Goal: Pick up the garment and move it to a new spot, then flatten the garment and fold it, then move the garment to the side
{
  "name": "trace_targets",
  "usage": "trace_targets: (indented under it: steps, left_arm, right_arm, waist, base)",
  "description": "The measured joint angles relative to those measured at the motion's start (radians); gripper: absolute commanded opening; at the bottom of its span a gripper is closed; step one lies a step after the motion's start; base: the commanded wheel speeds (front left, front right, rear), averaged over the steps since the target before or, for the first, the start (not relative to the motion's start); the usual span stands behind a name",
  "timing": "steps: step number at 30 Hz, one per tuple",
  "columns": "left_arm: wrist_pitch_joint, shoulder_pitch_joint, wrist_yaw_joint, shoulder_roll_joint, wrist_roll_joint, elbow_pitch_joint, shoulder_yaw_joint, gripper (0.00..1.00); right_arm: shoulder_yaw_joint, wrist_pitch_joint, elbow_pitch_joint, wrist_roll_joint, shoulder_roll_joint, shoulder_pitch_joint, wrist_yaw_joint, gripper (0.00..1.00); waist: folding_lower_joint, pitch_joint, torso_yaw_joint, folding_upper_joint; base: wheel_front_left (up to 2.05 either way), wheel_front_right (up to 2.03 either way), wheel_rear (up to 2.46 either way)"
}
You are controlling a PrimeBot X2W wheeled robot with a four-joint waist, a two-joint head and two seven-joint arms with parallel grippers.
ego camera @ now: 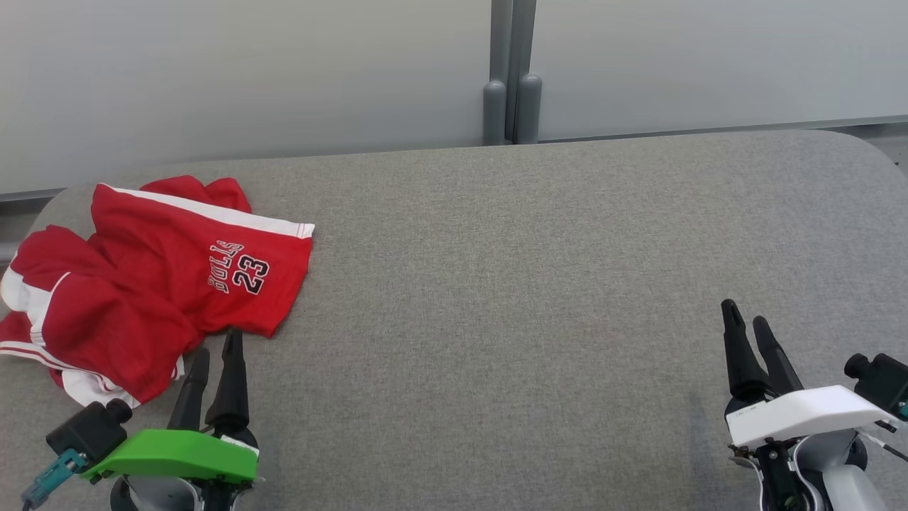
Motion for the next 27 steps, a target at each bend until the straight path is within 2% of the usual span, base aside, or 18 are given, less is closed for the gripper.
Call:
trace_targets:
  steps: [10, 27]
  left_arm:
    - [-0.034, 0.005, -0.001, 0.027, 0.140, 0.002, -0.033, 1.00]
    - [-0.082, 0.004, -0.001, 0.058, 0.309, 0.037, -0.081, 1.00]
  right_arm:
    - [0.014, -0.034, -0.010, -0.154, -0.010, 0.009, 0.000, 1.00]
    - [0.024, -0.082, 0.010, -0.347, -0.017, 0.015, 0.000, 1.00]
  waist:
    - [0.0000, 0.002, 0.002, 0.0000]
    - [0.0000, -0.003, 0.009, 0.0000]
  base:
    - [0.00, 0.00, 0.00]
    - [0.00, 0.00, 0.00]
